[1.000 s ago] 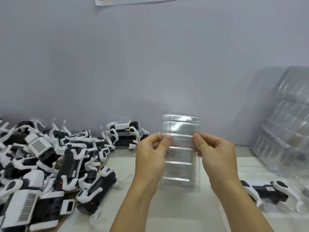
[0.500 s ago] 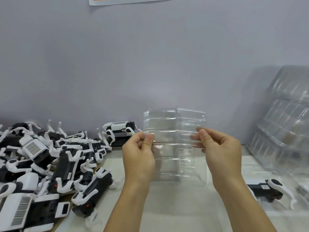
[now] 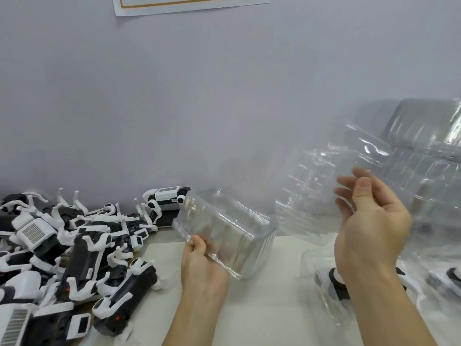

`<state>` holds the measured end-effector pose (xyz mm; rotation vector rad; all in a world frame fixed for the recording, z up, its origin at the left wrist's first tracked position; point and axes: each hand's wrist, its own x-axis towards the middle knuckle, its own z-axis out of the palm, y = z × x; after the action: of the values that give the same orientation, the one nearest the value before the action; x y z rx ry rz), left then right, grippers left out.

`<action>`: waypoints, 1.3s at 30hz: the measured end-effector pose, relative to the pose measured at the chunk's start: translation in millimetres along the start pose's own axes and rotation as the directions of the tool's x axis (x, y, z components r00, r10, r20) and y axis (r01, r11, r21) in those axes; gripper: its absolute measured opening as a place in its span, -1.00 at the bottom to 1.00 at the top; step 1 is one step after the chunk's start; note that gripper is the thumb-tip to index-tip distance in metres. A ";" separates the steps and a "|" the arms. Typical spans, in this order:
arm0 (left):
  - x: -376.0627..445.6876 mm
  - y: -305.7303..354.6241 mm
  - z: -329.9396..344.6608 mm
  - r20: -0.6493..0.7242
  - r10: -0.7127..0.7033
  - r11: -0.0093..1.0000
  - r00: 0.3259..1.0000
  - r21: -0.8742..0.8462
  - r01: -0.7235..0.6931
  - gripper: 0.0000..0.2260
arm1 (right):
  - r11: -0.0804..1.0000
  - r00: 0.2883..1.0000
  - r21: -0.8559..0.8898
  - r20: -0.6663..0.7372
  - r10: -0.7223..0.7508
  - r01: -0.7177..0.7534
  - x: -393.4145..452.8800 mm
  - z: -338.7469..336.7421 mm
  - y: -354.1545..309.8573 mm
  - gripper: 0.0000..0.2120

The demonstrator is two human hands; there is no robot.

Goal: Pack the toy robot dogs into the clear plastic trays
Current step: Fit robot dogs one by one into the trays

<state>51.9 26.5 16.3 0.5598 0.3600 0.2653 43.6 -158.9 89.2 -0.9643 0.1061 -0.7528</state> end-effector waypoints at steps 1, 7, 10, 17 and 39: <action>0.3 -3.0 0.2 0.007 -0.007 1.000 1.000 0.003 0.007 -0.74 | 1.000 1.000 0.021 -0.004 -0.006 0.006 0.9 -0.8 -1.4 -0.80; -1.1 -27.0 3.7 -0.088 -0.039 0.970 0.995 0.238 0.059 -0.76 | 0.964 0.982 0.206 0.126 0.141 -0.165 4.6 -6.7 -2.8 -0.78; -5.4 -31.1 -0.4 -0.061 -0.164 0.851 0.985 0.496 0.172 -0.81 | 0.941 0.965 0.243 0.179 0.194 -0.234 5.3 -8.5 -1.3 -0.77; -1.3 0.9 -5.6 -0.042 0.115 0.272 0.992 0.962 0.009 -0.84 | 0.936 0.954 0.229 0.200 0.225 -0.268 5.7 -9.7 1.1 -0.77; -2.9 15.7 12.6 0.277 0.348 0.439 0.895 0.796 -0.417 -0.70 | 0.915 0.909 0.161 0.270 0.319 -0.369 -2.5 -2.4 3.7 -0.78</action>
<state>52.1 32.5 35.7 1.6544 0.2648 0.5185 42.7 -157.9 84.3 -0.7993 -0.0135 -0.3078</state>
